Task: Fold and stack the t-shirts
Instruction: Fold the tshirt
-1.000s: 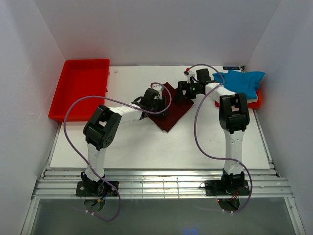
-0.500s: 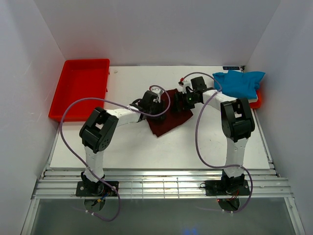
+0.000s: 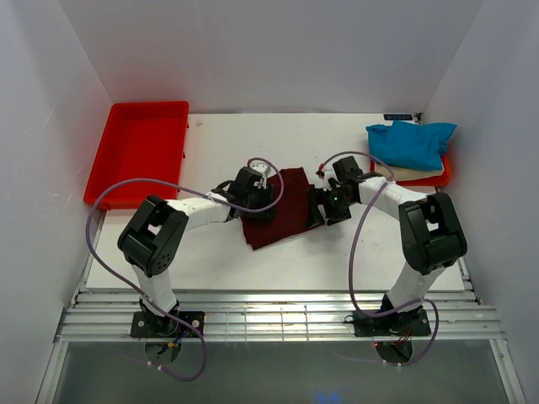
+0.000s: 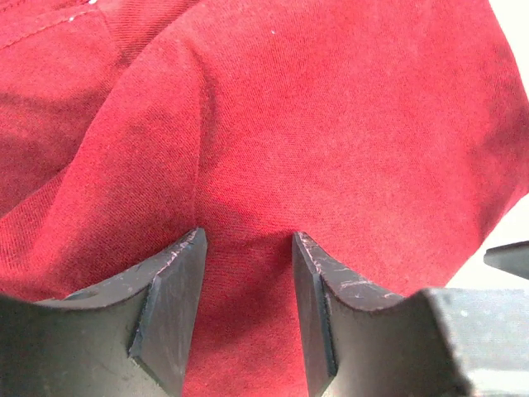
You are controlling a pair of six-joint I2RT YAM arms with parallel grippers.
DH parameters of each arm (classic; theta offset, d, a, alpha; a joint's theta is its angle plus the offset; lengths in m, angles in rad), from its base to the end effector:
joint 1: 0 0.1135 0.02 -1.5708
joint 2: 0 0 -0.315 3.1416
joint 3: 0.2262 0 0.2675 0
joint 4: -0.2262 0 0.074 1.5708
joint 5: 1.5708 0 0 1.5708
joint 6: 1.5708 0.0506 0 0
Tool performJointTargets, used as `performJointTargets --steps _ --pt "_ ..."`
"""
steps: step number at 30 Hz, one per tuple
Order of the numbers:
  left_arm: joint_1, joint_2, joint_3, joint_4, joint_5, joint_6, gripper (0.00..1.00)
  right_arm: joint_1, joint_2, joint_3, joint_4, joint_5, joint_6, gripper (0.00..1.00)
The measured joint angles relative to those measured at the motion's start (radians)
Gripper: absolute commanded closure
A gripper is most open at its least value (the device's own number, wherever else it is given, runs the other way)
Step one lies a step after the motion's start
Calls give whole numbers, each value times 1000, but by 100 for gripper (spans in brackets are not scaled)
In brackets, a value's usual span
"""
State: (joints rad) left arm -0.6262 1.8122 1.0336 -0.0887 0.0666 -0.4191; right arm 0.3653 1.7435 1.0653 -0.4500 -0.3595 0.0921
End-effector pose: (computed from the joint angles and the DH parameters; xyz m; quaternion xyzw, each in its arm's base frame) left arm 0.3250 -0.2392 0.1841 0.1084 0.9320 -0.1990 0.2828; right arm 0.3362 0.1476 0.1973 -0.1696 0.9456 0.2188 0.1708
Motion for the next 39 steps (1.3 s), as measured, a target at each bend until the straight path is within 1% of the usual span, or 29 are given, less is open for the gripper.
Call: performJointTargets --steps 3,6,7,10,11,17,21,26,29,33,34,37,39 --pt "0 -11 -11 -5 1 0 44 11 -51 -50 -16 18 25 10" --pt "0 -14 -15 -6 10 7 53 21 -95 -73 -20 36 50 10" --pt "0 -17 -19 -8 14 14 58 21 -108 -73 -20 43 58 10" --pt "0 -27 -31 -16 39 39 64 21 -131 -43 -25 61 66 10" --pt "-2 -30 -36 -17 46 47 67 21 -130 -19 -25 67 68 10" --pt "-21 -80 -101 -24 88 85 76 21 -123 80 -20 81 69 10" --pt "-36 -127 -162 -23 110 95 84 21 -110 85 -25 92 65 10" --pt "-58 -161 -201 -29 122 101 89 21 -104 85 -26 98 63 10" --pt "-80 -172 -206 -45 122 103 87 21 -104 85 -27 100 62 10" --pt "-113 -203 -206 -109 100 97 71 21 -104 85 -27 113 60 10" --pt "-117 -215 -201 -143 84 92 64 21 -104 85 -27 121 57 10" --pt "-129 -237 -137 -261 16 72 53 14 -104 85 -27 130 52 10" --pt "-129 -237 -47 -342 -47 55 52 2 -101 85 -25 131 48 10"
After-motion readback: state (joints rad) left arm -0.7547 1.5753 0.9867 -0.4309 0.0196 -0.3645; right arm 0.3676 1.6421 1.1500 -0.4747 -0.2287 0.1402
